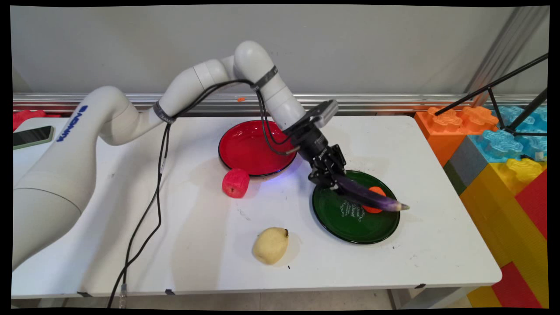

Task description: Place the picked object on the table

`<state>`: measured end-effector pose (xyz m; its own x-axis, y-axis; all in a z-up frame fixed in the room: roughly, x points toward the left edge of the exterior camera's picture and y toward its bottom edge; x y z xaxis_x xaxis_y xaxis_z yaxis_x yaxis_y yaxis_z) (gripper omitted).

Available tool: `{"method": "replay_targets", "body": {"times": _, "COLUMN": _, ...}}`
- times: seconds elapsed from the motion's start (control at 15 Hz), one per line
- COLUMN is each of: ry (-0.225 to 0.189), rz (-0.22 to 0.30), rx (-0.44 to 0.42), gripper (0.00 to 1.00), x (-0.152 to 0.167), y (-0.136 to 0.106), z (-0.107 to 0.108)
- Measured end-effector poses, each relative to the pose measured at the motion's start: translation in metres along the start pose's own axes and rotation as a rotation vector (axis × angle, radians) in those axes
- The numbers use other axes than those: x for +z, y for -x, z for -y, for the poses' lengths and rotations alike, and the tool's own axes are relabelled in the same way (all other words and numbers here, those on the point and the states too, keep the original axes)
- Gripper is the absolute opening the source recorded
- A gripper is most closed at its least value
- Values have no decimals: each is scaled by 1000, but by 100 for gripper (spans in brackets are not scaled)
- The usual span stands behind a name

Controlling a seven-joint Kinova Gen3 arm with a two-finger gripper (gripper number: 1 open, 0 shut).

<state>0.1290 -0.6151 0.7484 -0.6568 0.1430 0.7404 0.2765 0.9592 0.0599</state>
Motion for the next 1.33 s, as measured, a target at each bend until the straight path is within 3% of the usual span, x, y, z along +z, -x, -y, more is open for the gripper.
{"method": "replay_targets", "body": {"times": 0.4, "ry": 4, "rz": -30, "rx": -50, "gripper": 0, "x": -37, "y": -31, "z": -24}}
{"method": "replay_targets", "body": {"times": 0.73, "ry": 15, "rz": -13, "rx": -122, "gripper": 0, "x": -76, "y": -39, "z": -65}}
{"method": "replay_targets", "body": {"times": 1.33, "ry": -16, "rz": 90, "rx": -240, "gripper": 0, "x": -145, "y": -4, "z": -129}}
